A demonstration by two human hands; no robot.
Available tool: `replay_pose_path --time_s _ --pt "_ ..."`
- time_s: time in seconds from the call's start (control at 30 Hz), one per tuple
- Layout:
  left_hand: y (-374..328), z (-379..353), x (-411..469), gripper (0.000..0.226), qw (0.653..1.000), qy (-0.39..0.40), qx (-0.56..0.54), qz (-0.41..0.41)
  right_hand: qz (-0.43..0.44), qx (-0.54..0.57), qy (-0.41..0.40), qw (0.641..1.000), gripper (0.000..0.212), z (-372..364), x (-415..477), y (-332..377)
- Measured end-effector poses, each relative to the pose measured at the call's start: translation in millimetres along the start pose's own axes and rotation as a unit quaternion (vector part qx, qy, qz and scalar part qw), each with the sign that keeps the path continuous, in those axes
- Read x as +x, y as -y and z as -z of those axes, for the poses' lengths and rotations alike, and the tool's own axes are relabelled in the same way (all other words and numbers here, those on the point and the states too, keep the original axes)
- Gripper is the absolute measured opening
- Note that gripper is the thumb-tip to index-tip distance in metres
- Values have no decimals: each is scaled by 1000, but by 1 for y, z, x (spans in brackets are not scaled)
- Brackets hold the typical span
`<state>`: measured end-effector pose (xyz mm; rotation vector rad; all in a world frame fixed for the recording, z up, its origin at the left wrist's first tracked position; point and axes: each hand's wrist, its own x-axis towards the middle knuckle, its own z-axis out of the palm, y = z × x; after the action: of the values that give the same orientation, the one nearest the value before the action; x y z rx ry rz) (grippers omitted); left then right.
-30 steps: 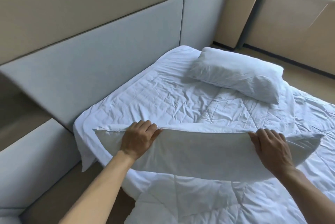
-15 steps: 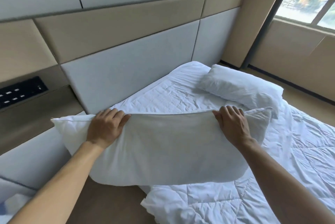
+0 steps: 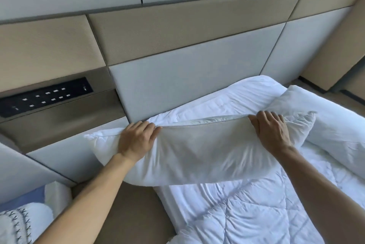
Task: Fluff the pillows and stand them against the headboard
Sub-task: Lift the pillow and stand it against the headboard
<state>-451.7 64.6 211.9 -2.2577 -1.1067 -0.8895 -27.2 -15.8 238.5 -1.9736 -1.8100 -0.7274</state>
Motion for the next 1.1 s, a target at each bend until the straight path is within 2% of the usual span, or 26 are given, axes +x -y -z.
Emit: replay_pose_path --time_s 0.23,0.47,0.93,1.0,1.1 --pt "32 -86 48 44 999 10 30 44 21 56 7 998 43 -101 110 -12" --pt "70 -176 62 44 996 18 42 80 57 97 28 993 61 -217 193 5" --pt "145 -318 64 45 987 42 69 141 65 125 70 988 65 -405 283 62" --pt "155 -332 59 45 984 42 81 150 74 123 62 988 64 -427 291 75" --pt "172 -338 64 45 985 17 81 154 86 131 7 988 59 -443 315 86"
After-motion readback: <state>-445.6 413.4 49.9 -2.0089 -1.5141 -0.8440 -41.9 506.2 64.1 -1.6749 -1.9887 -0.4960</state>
